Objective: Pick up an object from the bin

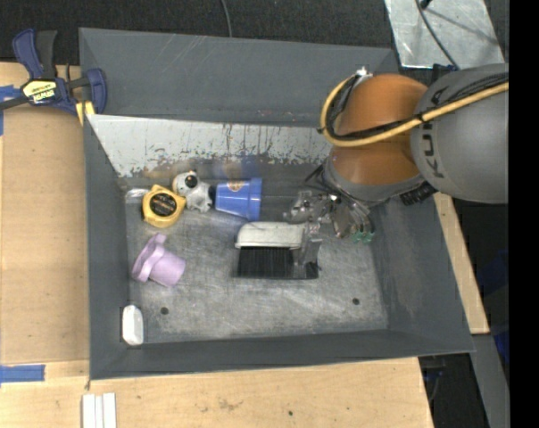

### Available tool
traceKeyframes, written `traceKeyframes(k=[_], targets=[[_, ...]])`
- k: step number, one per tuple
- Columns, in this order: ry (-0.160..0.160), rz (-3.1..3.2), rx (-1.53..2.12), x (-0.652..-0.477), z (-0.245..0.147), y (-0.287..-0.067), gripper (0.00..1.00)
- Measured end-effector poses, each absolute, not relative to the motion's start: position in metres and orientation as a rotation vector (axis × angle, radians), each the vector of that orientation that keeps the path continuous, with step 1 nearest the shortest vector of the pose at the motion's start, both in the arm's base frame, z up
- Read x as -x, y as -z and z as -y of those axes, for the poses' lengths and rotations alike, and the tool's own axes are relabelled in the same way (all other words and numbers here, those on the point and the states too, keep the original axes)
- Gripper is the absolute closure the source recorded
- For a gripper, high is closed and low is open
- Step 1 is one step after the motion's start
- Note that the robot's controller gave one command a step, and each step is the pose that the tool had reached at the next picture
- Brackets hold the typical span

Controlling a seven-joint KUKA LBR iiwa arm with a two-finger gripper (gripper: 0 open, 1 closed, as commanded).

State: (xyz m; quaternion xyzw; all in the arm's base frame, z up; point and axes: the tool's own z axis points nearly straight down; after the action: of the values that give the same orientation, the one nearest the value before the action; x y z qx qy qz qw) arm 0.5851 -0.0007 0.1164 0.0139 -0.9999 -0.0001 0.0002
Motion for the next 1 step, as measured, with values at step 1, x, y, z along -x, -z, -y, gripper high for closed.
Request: traceKeyframes(k=[1], targets=[[-0.001, 3.144, -0.075, -0.5874, 0.0070, -0.1621, 1.00]])
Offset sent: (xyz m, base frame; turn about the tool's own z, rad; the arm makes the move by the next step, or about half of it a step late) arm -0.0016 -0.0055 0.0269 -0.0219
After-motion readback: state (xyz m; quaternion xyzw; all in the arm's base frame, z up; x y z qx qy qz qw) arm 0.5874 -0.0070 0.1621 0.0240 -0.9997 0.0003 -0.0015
